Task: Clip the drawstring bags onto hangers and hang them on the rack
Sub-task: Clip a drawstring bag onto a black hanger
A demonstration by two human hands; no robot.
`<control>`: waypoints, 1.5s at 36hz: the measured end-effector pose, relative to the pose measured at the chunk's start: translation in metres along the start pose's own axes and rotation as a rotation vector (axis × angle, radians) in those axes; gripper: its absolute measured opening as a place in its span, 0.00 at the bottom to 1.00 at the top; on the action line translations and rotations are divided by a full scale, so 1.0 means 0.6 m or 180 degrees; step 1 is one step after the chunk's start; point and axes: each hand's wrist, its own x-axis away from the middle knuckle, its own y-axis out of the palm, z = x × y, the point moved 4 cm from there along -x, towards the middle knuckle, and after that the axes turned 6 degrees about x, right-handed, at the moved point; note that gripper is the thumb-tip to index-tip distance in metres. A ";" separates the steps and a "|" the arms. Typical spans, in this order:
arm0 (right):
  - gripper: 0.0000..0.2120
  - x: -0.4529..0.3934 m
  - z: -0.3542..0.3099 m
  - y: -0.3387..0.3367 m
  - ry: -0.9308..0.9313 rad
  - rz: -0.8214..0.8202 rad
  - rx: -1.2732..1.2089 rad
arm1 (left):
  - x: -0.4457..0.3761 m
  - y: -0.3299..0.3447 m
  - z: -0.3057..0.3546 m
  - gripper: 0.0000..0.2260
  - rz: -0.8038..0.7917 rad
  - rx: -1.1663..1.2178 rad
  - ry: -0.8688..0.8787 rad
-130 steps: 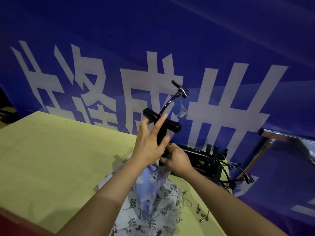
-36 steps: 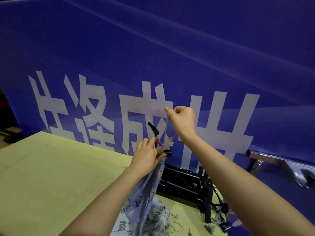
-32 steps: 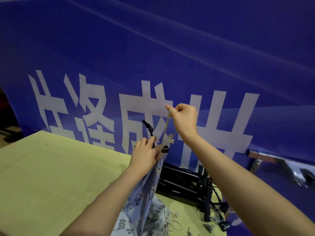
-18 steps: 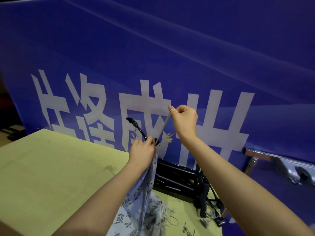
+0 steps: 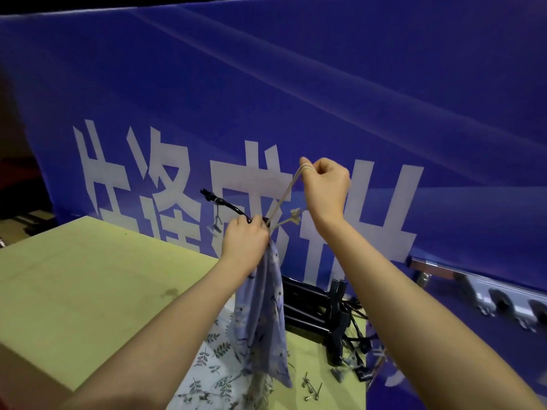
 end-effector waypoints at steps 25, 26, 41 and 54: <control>0.22 0.100 -0.018 -0.306 0.0166 0.1280 0.0749 | 0.126 -0.086 0.262 0.15 -0.0036 0.0912 0.0959; 0.23 0.102 -0.012 -0.321 0.0187 0.1301 0.0761 | 0.130 -0.088 0.277 0.17 -0.0067 0.0950 0.0999; 0.22 0.110 0.186 -0.482 0.0598 0.0218 0.1635 | 0.134 -0.068 0.519 0.26 -0.0726 0.1383 0.1218; 0.17 0.126 0.376 -0.599 0.1254 -0.0861 0.2819 | 0.091 0.052 0.663 0.10 -0.1413 0.4085 -0.0571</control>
